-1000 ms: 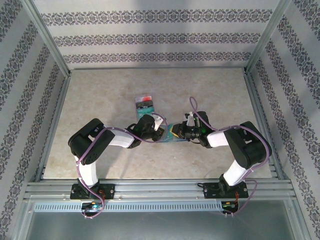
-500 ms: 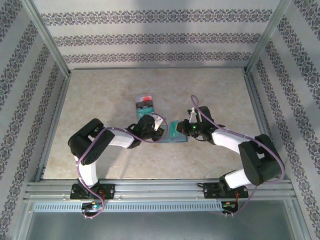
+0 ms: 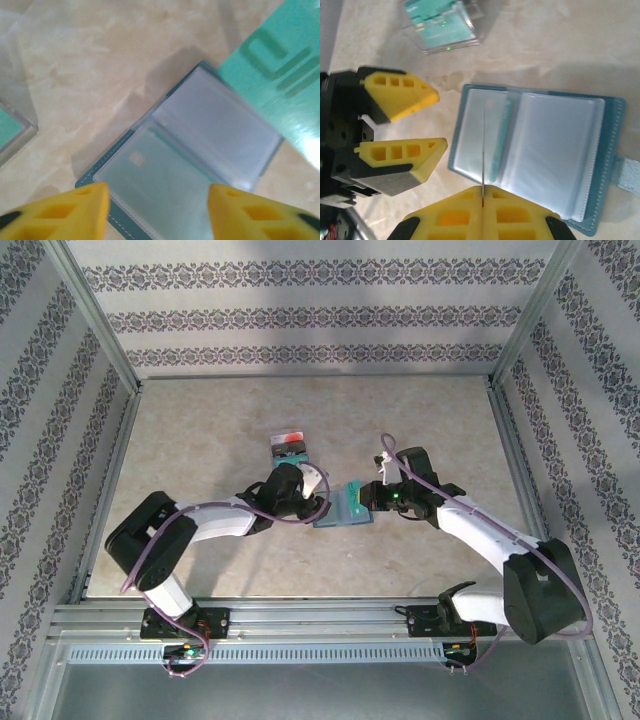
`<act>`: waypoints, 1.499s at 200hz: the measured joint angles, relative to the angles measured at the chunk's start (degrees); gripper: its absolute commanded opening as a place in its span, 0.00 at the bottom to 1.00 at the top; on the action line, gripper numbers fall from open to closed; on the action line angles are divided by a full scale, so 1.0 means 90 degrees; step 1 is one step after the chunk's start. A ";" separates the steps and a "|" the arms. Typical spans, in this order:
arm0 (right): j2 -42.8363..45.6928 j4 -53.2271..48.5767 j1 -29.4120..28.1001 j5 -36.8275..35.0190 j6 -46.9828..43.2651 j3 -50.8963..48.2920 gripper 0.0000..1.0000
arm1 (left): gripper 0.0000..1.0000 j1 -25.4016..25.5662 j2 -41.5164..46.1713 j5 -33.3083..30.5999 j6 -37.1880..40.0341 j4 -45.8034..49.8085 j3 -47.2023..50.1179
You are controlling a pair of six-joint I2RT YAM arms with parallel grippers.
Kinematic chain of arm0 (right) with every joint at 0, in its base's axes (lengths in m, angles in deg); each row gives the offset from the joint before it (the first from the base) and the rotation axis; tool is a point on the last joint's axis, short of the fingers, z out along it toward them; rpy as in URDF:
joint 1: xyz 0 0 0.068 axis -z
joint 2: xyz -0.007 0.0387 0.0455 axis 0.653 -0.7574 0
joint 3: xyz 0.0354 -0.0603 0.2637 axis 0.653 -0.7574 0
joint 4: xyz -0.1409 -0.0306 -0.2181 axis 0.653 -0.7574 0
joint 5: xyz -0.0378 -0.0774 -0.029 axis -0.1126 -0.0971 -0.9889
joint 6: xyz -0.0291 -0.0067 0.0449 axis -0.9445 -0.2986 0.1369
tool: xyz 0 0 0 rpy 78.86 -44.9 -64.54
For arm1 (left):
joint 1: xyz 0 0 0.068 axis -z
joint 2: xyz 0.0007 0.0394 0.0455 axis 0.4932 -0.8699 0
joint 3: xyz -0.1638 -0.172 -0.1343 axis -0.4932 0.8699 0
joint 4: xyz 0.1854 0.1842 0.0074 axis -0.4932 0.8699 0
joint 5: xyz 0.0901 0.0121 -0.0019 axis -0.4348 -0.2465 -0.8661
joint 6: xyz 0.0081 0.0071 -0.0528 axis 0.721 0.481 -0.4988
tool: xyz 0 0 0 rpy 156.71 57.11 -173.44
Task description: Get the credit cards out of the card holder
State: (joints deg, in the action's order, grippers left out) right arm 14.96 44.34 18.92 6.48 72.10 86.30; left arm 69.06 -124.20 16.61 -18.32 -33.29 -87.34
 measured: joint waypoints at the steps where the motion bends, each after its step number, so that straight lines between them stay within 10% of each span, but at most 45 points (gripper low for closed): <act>1: 0.0007 -0.0007 0.0000 0.0007 -0.0015 0.0002 0.00 | 0.61 -0.0005 0.0015 0.0010 0.0000 0.0012 -0.0005; 144: 0.0877 -0.0471 -0.0024 0.2623 -0.1600 0.0083 0.00 | 0.50 -0.0695 0.0794 0.4192 0.1401 0.1870 -0.0962; 197: 0.0663 -0.0493 -0.0226 0.2764 -0.1744 0.0272 0.00 | 0.00 -0.0695 0.0782 0.5161 0.1491 0.2052 -0.1018; 211: 0.0624 -0.0503 -0.0226 0.2781 -0.1785 0.0289 0.00 | 0.00 -0.0731 0.0777 0.5299 0.1460 0.2093 -0.1018; 263: 0.0784 -0.0333 -0.0168 0.2526 -0.1654 0.0308 0.60 | 0.00 -0.0767 0.0891 0.5321 0.1098 0.1457 -0.0714; 300: 0.1549 0.0182 0.0121 0.2081 -0.1219 -0.0068 0.71 | 0.00 -0.0792 0.1362 0.4896 -0.0092 -0.0410 0.0299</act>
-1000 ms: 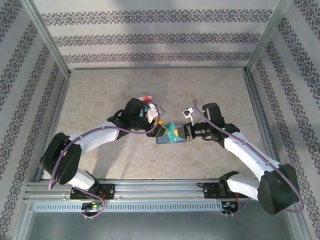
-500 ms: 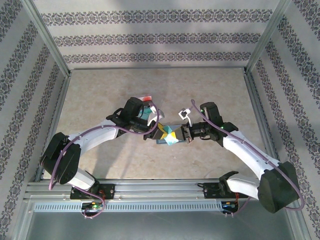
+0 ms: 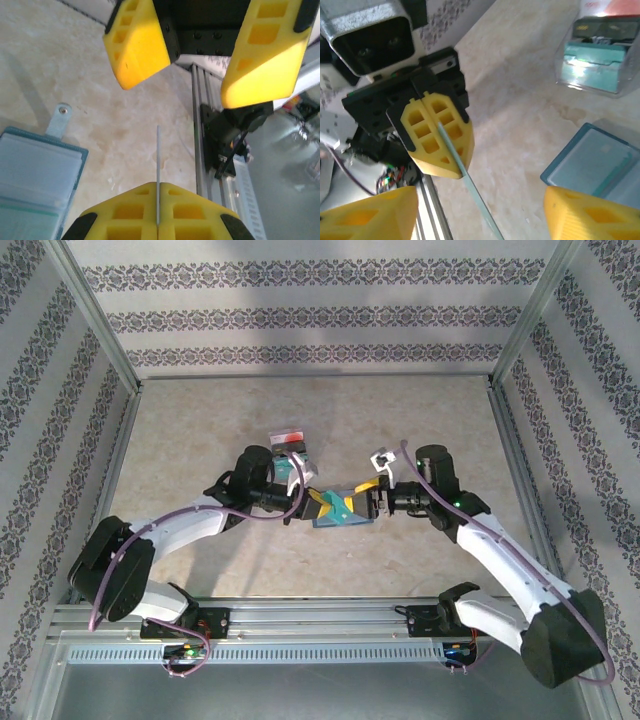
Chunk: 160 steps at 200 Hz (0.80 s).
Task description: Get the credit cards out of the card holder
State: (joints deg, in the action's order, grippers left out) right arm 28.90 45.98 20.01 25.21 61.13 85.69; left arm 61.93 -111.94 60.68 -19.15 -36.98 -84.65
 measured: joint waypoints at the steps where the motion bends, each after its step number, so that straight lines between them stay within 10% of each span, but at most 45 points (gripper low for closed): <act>1: 0.0029 0.0029 0.0007 -0.0010 0.0044 -0.0024 0.71 | 0.00 0.0000 0.0002 -0.0002 -0.0032 -0.0044 0.0015; 97: 0.0216 0.1693 0.0041 -0.0158 0.1183 -0.0775 0.68 | 0.00 -0.0119 -0.0478 -0.0391 -0.2739 -0.3895 0.0561; 160: -0.0236 0.2650 -0.0160 -0.0002 0.1608 -0.0763 0.18 | 0.00 -0.0119 -0.0580 -0.0347 -0.3045 -0.4265 0.0561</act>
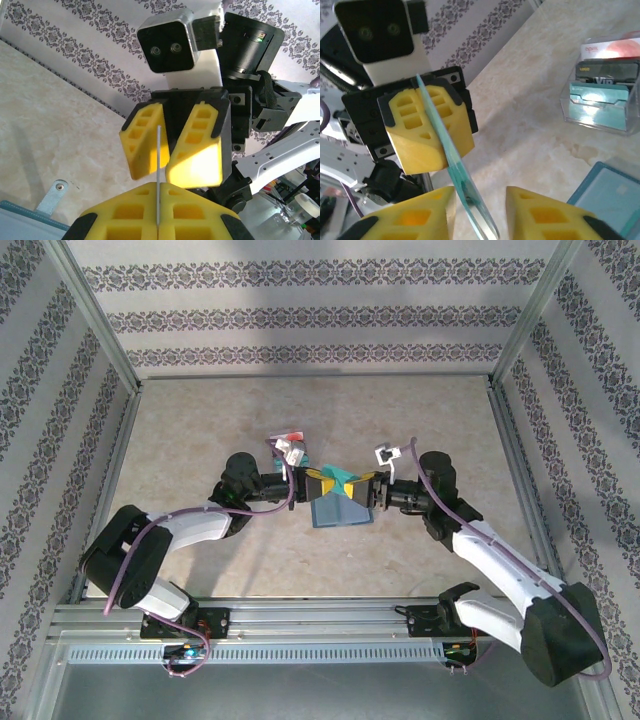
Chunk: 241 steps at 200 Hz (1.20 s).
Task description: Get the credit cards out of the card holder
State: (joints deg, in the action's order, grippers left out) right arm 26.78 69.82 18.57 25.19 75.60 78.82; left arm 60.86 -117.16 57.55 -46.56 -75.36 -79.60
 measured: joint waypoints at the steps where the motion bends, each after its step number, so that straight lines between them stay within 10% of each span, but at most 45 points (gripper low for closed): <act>1: -0.0007 0.0007 -0.0007 0.0005 -0.0012 0.0000 0.18 | 0.00 0.0000 -0.0002 0.0000 -0.0010 -0.0002 0.0002; 39: -0.0165 0.0253 -0.0148 0.0243 0.0015 0.0032 0.00 | 0.34 -0.0121 -0.0034 0.0007 -0.0068 -0.0005 0.0015; 92: 0.0087 -0.0270 -0.0148 0.0245 -0.0311 0.0092 0.00 | 0.55 -0.0682 0.0857 -0.0005 0.0566 0.1175 -0.0019; 172: -0.0121 -0.2244 -0.0707 0.0231 -0.1537 0.1056 0.00 | 0.58 -0.0449 0.1598 -0.0488 0.5467 0.8068 -0.3152; 241: -0.0750 -0.3385 -0.1229 0.0228 -0.2346 0.1763 0.00 | 0.52 -0.0187 0.0126 -0.0022 0.7813 1.1198 -0.4631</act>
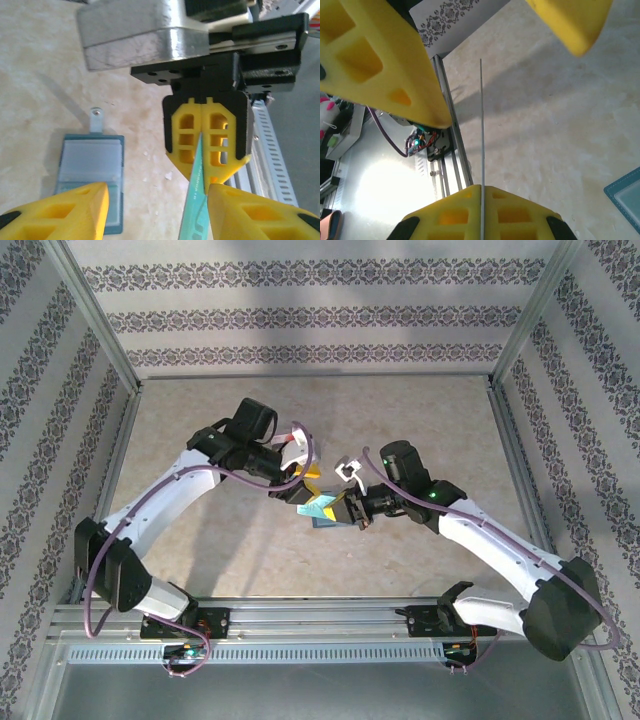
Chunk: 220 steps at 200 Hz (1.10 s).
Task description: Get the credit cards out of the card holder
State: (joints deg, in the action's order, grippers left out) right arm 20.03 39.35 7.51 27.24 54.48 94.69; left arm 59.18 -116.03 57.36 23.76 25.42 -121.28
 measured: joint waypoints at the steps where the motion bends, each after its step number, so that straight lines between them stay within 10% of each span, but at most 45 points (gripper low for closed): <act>1: -0.0002 -0.0002 -0.0002 0.0000 -0.0002 0.0002 0.00 | 0.52 0.0002 -0.0015 0.0005 0.0022 0.0039 -0.0015; 72: -0.0194 -0.0389 -0.0002 0.0024 -0.0299 0.0304 0.00 | 0.47 0.0005 -0.0469 0.0189 0.0826 0.1248 -0.0321; 136: -0.0287 -0.0517 0.0000 -0.0036 -0.0432 0.0340 0.00 | 0.00 0.0007 -0.0627 0.0291 0.0979 0.1472 -0.0350; 173: -0.0253 -0.0520 0.0061 -0.0257 -0.0372 0.0335 0.55 | 0.00 0.0000 -0.0612 0.0199 0.0959 0.1311 -0.0277; 220: 0.0369 -0.0357 0.0495 -0.0993 0.0027 0.0044 0.98 | 0.00 -0.0444 -0.0134 -0.0597 0.0248 -0.0675 0.0886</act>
State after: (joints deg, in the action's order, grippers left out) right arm 23.35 36.14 11.97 18.31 54.72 95.08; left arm 55.18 -117.23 51.98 25.99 19.34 -113.30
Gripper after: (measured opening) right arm 0.905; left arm 0.045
